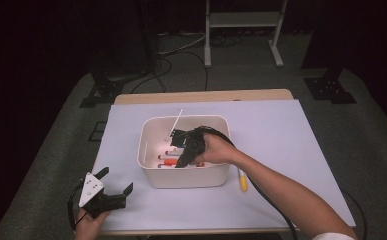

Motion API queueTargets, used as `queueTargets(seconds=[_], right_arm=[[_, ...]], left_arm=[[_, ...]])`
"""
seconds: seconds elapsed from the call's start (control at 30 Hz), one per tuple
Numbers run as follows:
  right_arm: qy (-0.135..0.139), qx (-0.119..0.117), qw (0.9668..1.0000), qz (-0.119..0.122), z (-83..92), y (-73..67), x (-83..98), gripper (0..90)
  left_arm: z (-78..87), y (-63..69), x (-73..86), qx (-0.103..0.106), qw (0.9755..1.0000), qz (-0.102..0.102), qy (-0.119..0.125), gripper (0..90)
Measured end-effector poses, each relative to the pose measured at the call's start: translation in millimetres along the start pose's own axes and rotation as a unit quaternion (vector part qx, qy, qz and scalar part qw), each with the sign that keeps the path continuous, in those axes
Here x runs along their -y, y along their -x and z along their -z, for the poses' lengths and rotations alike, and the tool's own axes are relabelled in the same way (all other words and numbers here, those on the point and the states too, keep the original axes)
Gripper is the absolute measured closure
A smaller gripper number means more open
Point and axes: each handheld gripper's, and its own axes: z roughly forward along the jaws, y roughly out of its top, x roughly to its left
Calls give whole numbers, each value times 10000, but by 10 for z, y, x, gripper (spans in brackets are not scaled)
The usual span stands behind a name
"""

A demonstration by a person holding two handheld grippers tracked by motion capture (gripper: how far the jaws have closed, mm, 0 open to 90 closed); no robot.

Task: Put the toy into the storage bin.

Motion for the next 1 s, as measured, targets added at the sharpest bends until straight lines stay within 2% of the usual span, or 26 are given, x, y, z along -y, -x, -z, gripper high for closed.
queueTargets(seconds=[0.13,0.2,0.27,0.43,0.53,0.63,0.77,0.83,1.0], right_arm=[[137,144,9998,-29,88,-34,19,688],[324,212,9992,-16,180,-50,44,677],[466,267,9985,-99,300,-81,83,663],[885,420,9951,-127,622,-149,231,604],[1126,591,9917,-182,809,-195,355,582],[1423,723,9867,-292,1012,-236,503,551],[1653,893,9812,-429,1204,-258,707,519],[1768,1008,9779,-488,1286,-254,834,506],[2010,1160,9693,-812,1404,-236,1181,487]], left_arm=[[2,-1,-1,1,10000,-13,-9,0],[2,2,-1,1,10000,-26,-10,0],[0,1,-1,-6,10000,-39,-10,0],[-3,1,0,-16,10000,-5,7,0],[-4,3,0,-28,10000,-3,3,0],[-3,3,-1,-34,10000,-6,-13,0],[-1,3,-1,-46,10000,-13,-6,0],[-2,5,-1,-49,10000,-7,-5,0],[-3,5,-1,-51,10000,-7,-9,0]])
